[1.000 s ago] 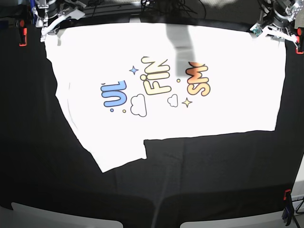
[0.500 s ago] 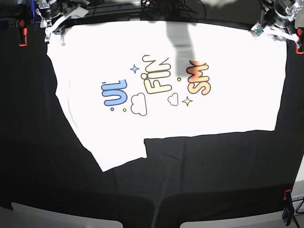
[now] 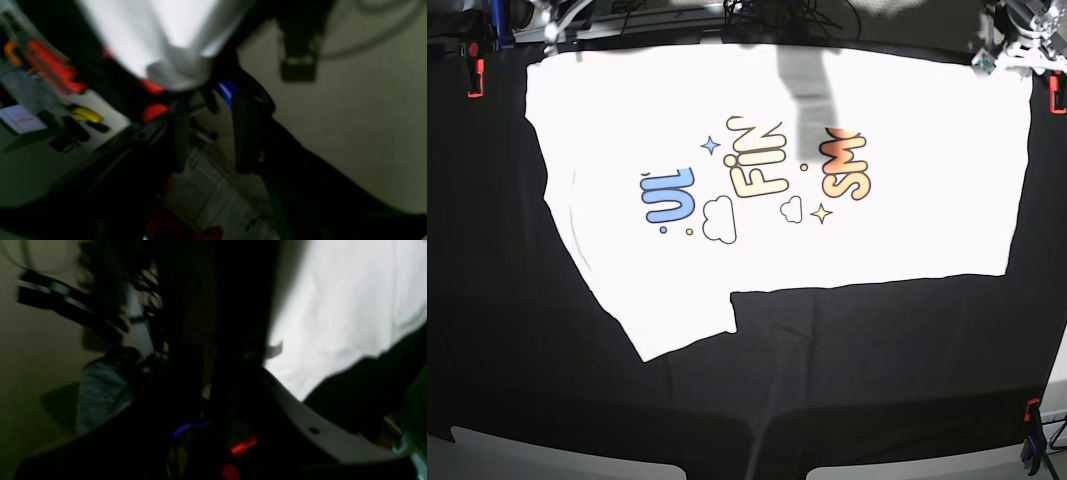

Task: Layout the t-shirt on the table in an organized manner, then fold the t-shirt properly
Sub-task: 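Lower the shoulders onto the table and open both grippers, then move the right gripper to the sleeve and the left gripper to the hem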

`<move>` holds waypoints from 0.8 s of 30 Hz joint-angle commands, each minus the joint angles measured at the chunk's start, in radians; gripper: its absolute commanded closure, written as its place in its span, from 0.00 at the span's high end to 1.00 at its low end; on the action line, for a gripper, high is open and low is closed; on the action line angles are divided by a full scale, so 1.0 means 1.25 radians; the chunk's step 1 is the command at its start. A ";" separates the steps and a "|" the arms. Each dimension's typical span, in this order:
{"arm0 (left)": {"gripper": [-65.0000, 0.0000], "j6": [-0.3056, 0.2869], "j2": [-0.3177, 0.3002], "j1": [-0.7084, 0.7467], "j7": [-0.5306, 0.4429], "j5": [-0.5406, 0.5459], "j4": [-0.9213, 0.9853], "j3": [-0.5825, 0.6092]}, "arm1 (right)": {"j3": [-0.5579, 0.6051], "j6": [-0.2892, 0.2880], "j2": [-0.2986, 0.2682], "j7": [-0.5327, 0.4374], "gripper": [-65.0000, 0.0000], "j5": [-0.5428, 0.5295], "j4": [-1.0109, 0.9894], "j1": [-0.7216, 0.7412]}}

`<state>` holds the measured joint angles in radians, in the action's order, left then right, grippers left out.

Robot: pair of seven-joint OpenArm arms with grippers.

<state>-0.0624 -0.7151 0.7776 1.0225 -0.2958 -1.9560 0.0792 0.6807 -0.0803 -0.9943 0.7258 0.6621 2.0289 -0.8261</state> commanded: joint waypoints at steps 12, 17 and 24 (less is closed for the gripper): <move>0.32 0.250 -0.014 -0.008 -0.033 -0.296 -0.132 -0.006 | 0.023 0.193 0.003 0.015 0.21 0.096 0.161 0.028; 0.32 0.266 -0.014 -0.073 -0.209 -0.193 -0.132 -0.006 | -0.090 0.206 0.081 0.036 0.21 -0.006 0.161 0.095; 0.32 0.261 -0.014 -0.305 -0.233 0.027 -0.132 -0.006 | -0.318 0.184 0.186 0.019 0.21 -0.166 0.161 0.179</move>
<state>0.2489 -0.7147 0.4023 0.7494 -0.2378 -2.1029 0.0788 0.2852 0.1402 -0.7502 0.7673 0.4320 2.2124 -0.6048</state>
